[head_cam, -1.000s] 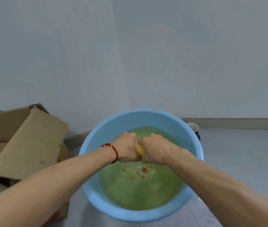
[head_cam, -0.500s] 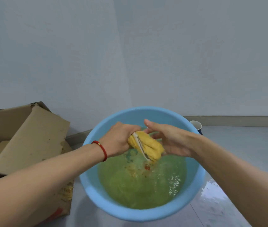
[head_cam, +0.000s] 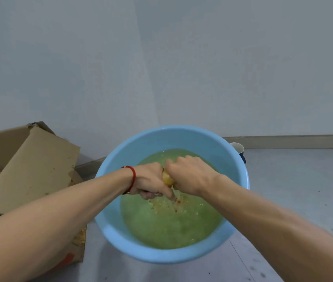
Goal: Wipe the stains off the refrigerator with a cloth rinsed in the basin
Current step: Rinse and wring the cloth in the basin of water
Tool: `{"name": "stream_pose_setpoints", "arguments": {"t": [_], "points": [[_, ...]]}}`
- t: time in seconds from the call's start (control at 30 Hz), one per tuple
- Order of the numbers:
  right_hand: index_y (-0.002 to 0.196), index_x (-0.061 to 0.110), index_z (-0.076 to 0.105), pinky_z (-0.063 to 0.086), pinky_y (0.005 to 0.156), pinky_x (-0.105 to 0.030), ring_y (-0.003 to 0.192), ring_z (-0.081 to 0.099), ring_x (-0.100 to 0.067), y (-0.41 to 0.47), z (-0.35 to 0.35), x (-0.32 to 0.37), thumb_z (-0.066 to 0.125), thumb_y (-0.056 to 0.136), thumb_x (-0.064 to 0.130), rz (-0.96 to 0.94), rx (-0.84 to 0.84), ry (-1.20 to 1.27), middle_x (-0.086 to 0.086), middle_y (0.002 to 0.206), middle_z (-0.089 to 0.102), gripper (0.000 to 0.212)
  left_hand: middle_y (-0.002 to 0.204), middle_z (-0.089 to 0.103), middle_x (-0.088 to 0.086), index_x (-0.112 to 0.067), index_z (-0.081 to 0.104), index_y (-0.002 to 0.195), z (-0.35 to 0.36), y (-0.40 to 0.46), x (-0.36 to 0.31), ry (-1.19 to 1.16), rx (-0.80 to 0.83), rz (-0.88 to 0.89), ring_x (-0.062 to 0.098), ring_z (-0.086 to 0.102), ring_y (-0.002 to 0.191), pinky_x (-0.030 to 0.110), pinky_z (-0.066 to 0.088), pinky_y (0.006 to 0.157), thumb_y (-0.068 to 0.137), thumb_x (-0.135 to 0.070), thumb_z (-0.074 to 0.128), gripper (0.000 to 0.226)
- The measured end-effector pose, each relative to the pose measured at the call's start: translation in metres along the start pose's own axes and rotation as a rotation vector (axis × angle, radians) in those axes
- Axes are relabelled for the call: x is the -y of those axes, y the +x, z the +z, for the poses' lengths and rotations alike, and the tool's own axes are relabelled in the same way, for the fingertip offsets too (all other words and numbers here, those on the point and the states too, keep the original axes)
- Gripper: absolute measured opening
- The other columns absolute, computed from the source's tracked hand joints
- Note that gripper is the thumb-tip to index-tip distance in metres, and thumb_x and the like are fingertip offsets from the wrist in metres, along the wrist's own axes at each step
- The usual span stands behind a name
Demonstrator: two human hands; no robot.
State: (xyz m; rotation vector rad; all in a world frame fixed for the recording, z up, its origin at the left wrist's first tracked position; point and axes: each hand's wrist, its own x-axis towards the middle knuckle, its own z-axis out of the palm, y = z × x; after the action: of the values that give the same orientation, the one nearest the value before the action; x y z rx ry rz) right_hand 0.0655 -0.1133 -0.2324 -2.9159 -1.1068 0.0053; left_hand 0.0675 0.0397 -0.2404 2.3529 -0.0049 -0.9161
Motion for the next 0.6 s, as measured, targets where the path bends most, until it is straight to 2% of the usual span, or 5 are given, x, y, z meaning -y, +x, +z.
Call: {"name": "stream_pose_setpoints", "arguments": {"t": [0.13,0.23,0.4,0.5,0.6], "points": [[0.116,0.009,0.054,0.037,0.065,-0.038,0.099,0.066,-0.037,0.003,0.001,0.002,0.068,0.095,0.022,0.035,0.036,0.045,-0.01,0.108,0.066,0.029,0.057,0.049,0.009,-0.01,0.056,0.069,-0.003,0.002,-0.004,-0.126,-0.039,-0.084,0.021,0.045,0.045,0.024,0.036,0.043,0.079,-0.004,0.071,0.019],[0.09,0.011,0.056,0.039,0.061,-0.034,0.074,0.053,-0.027,0.005,-0.001,-0.017,0.073,0.086,0.023,0.095,0.309,0.596,-0.006,0.08,0.054,0.022,0.058,0.063,0.009,-0.006,0.065,0.07,-0.007,0.002,-0.007,0.315,-0.345,0.001,0.024,0.063,0.053,0.033,0.054,0.055,0.076,-0.01,0.071,0.009],[0.112,-0.002,0.073,0.053,0.103,-0.044,0.1,0.067,-0.023,-0.011,0.001,-0.053,0.079,0.088,0.019,0.118,0.483,1.547,-0.012,0.103,0.072,0.032,0.083,0.073,-0.003,-0.022,0.076,0.092,-0.017,0.003,0.018,0.561,-0.724,0.648,0.022,0.07,0.082,0.036,0.053,0.066,0.079,-0.008,0.072,0.02],[0.108,0.007,0.067,0.051,0.091,-0.038,0.093,0.066,-0.019,-0.013,0.016,-0.032,0.094,0.071,0.034,0.043,0.619,1.773,-0.006,0.097,0.069,0.053,0.086,0.07,0.001,-0.014,0.076,0.106,-0.021,0.0,0.018,0.532,-0.767,0.959,0.021,0.066,0.076,0.036,0.053,0.065,0.084,-0.004,0.075,0.024],[0.113,0.005,0.057,0.057,0.089,-0.054,0.097,0.07,-0.025,-0.013,0.017,-0.001,0.075,0.077,0.007,0.047,0.574,2.062,-0.012,0.096,0.063,0.04,0.08,0.065,0.005,-0.007,0.075,0.102,-0.026,-0.006,0.011,0.619,-0.841,1.076,0.025,0.061,0.069,0.039,0.05,0.06,0.085,-0.002,0.076,0.018]]}}
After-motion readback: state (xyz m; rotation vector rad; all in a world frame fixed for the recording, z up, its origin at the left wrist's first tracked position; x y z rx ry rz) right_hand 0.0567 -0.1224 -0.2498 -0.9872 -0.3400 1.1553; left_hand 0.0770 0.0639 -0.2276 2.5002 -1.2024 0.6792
